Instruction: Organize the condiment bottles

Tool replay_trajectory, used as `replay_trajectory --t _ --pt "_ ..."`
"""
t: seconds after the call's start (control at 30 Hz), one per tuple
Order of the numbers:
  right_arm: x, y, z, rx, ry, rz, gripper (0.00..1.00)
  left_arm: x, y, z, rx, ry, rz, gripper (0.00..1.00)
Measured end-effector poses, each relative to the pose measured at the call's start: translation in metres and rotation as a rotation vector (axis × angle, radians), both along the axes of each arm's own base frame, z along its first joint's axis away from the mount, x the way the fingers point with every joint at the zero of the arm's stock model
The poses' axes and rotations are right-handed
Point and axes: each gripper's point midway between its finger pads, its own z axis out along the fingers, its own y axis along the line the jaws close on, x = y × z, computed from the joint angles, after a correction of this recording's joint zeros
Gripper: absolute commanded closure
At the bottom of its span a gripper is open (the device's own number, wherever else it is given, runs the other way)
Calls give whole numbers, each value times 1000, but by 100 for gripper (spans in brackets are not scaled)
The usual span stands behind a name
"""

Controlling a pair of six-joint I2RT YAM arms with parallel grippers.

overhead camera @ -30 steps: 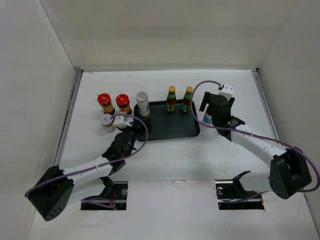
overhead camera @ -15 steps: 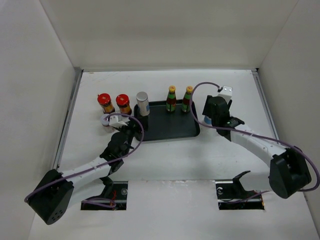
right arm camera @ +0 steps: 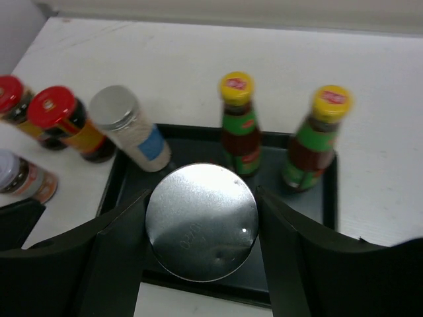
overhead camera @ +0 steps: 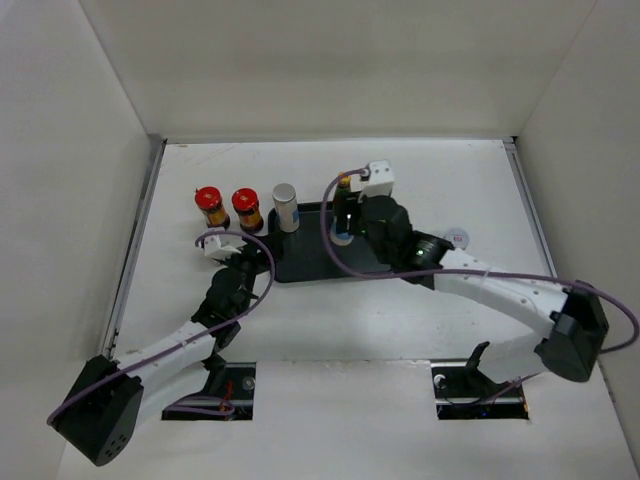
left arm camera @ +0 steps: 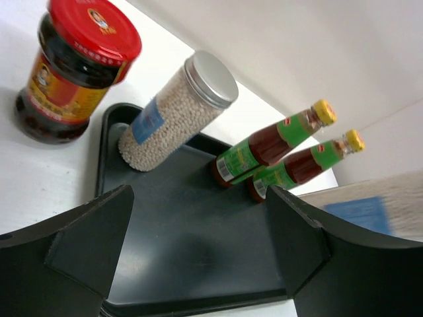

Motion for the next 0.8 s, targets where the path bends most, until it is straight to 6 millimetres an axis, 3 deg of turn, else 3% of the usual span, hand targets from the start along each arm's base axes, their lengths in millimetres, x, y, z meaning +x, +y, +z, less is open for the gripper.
replay_trajectory --t 0.07,0.17,0.37,0.53,0.8 --pt "3 33 -14 -26 11 65 53 -1 5 3 -15 -9 12 19" --pt "10 65 -39 -75 29 127 53 -1 10 8 -31 -21 25 19" --pt "36 106 -75 -152 30 184 54 -2 12 12 -45 -32 32 19" --pt "59 119 -85 -162 7 182 54 -2 12 13 -49 -33 28 19" --pt "95 101 -87 -147 -15 110 53 -2 11 10 -46 -27 24 19"
